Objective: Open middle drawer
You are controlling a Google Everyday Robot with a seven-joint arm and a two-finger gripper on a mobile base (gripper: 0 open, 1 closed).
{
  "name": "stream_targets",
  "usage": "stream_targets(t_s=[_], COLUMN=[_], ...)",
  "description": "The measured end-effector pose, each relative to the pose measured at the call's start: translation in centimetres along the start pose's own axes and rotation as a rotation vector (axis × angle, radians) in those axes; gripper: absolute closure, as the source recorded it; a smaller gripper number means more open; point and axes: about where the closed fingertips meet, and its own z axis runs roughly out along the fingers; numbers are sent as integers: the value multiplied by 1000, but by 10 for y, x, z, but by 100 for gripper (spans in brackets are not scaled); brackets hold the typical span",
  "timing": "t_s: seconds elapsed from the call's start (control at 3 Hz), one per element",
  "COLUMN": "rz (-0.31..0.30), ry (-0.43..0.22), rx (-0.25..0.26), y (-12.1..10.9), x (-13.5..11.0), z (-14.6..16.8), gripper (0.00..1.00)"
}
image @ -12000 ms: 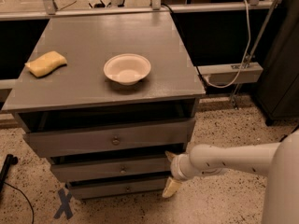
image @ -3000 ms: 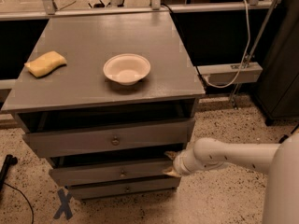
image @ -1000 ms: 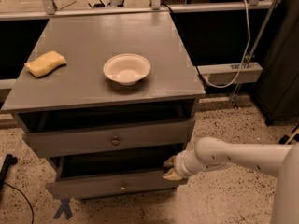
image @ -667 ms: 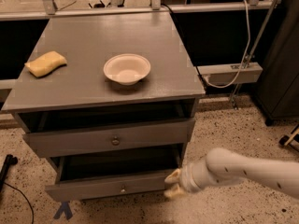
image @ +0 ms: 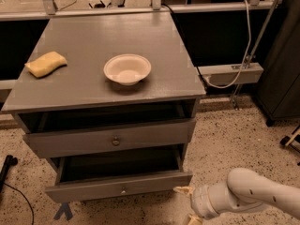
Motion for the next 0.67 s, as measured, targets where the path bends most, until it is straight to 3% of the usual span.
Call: stream_targets(t_s=[0.33, 0.67], rz=[-3, -21], ry=[-10, 6], rx=[-11, 20], y=[13, -4], x=[-4, -13], z=[-10, -17], gripper=[15, 37])
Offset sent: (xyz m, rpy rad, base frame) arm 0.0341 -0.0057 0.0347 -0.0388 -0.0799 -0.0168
